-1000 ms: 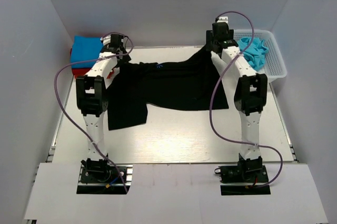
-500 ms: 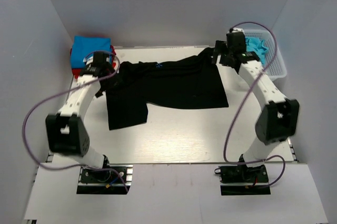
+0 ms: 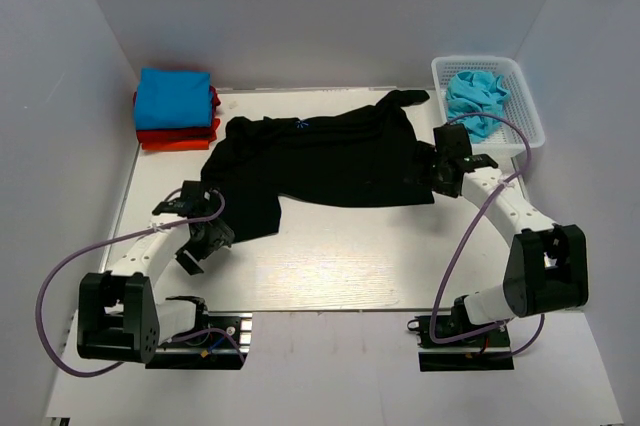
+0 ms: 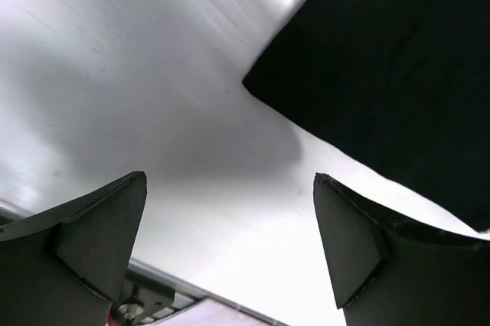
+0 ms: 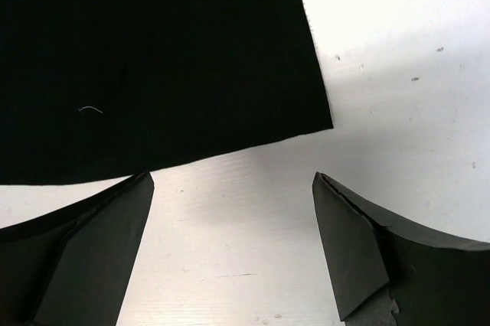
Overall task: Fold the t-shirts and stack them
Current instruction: Flatten out the tshirt
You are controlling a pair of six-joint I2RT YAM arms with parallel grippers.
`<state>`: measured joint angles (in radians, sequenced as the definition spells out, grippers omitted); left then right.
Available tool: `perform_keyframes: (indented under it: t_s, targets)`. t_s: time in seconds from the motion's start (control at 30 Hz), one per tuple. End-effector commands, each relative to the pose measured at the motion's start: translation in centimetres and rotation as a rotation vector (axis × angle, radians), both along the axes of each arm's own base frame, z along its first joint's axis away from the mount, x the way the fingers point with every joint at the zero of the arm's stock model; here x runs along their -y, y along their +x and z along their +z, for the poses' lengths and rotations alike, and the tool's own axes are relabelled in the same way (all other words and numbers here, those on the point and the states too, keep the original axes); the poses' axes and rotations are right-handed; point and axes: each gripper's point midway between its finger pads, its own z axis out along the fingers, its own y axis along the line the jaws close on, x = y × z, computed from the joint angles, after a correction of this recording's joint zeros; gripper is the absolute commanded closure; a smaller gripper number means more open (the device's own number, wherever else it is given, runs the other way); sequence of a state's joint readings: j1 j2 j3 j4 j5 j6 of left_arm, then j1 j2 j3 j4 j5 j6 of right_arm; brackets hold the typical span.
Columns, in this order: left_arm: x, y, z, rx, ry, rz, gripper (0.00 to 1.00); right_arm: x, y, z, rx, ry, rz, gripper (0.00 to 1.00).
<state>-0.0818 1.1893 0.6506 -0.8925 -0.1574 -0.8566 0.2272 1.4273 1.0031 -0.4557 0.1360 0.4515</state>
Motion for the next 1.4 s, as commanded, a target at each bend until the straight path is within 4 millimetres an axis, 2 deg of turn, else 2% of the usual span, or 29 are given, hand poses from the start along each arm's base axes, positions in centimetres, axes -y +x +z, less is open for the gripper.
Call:
perform_keyframes:
  t_s: [0.0, 0.07, 0.23, 0.4, 0.43, 0.47, 0.53, 0.57, 0.6, 0.63, 0.67, 0.7, 0.8, 0.97, 1.0, 1.03, 1.07, 1.1, 1.17, 1.27, 1.3, 1.33, 1.37]
  targets:
    - [1.4, 3.6, 0.1, 0.17, -0.078, 0.03, 0.01, 0.2, 0.8, 1.7, 0.071, 0.044, -0.044, 0.1]
    - [1.3, 4.9, -0.3, 0.21, -0.071, 0.047, 0.03, 0.4, 0.7, 1.1, 0.057, 0.047, -0.06, 0.1]
    - [0.6, 5.6, -2.1, 0.177, -0.031, 0.071, 0.09, 0.9, 0.8, -0.4, 0.026, 0.06, -0.088, 0.1]
    - [1.0, 6.8, -3.0, 0.209, -0.053, 0.075, 0.15, 1.2, 0.6, -3.2, -0.051, 0.078, -0.113, 0.1]
    - [1.2, 7.2, -3.2, 0.233, -0.062, 0.062, 0.21, 0.8, 0.6, -3.9, -0.073, 0.086, -0.104, 0.1]
    - [1.5, 7.5, -3.3, 0.239, -0.079, 0.057, 0.26, 1.2, 0.8, -4.2, -0.076, 0.089, -0.119, 0.1]
    - [1.7, 7.5, -3.5, 0.246, -0.087, 0.044, 0.43, 1.5, 0.8, -5.3, -0.107, 0.081, -0.132, 0.1]
    - [1.9, 7.5, -3.5, 0.243, -0.094, 0.031, 0.58, 1.4, 0.8, -6.0, -0.125, 0.077, -0.134, 0.1]
    - [1.9, 7.4, -3.7, 0.234, -0.093, 0.031, 0.66, 1.7, 0.6, -6.8, -0.145, 0.064, -0.141, 0.1]
    - [1.8, 7.4, -3.7, 0.233, -0.091, 0.023, 0.78, 2.1, 0.6, -7.1, -0.152, 0.053, -0.154, 0.1]
    - [1.7, 7.4, -3.7, 0.234, -0.082, 0.025, 0.97, 2.3, 0.6, -7.6, -0.169, 0.041, -0.158, 0.1]
    - [1.5, 7.4, -3.7, 0.234, -0.069, 0.015, 1.0, 2.3, 0.4, -8.1, -0.184, 0.037, -0.16, 0.1]
    - [1.2, 7.2, -3.4, 0.227, -0.055, 0.003, 1.0, 2.3, 0.2, -9.0, -0.202, 0.038, -0.159, 0.1]
    - [1.2, 7.5, -1.1, 0.293, -0.054, -0.017, 1.0, 1.7, 0.3, -10.3, -0.221, 0.061, -0.155, 0.25]
    - [1.4, 8.2, 0.3, 0.346, -0.063, -0.029, 1.0, 1.5, 0.4, -10.5, -0.227, 0.069, -0.152, 0.48]
    - [1.4, 8.1, 0.7, 0.353, -0.064, -0.03, 1.0, 1.3, 0.6, -10.6, -0.231, 0.081, -0.153, 0.62]
    - [1.4, 8.5, 2.2, 0.394, -0.067, -0.03, 1.0, 1.0, 0.7, -10.3, -0.225, 0.085, -0.141, 0.78]
    - [1.5, 8.6, 2.4, 0.396, -0.067, -0.03, 1.0, 0.9, 0.9, -10.2, -0.218, 0.086, -0.141, 0.85]
    - [1.5, 9.3, 4.5, 0.462, -0.067, -0.041, 1.0, 0.6, 1.6, -9.3, -0.174, 0.104, -0.119, 1.0]
    - [1.5, 10.3, 8.2, 0.548, -0.062, -0.063, 1.0, 0.2, 3.9, -6.1, -0.06, 0.121, -0.083, 1.0]
    - [1.6, 11.0, 10.3, 0.595, -0.064, -0.064, 1.0, 0.3, 4.5, -3.6, 0.009, 0.117, -0.075, 1.0]
    - [1.4, 12.0, 13.7, 0.68, -0.052, -0.071, 1.0, 0.6, 5.9, -0.1, 0.108, 0.108, -0.069, 1.0]
    - [1.2, 12.2, 15.3, 0.714, -0.036, -0.08, 1.0, 0.7, 6.3, 2.9, 0.186, 0.114, -0.066, 1.0]
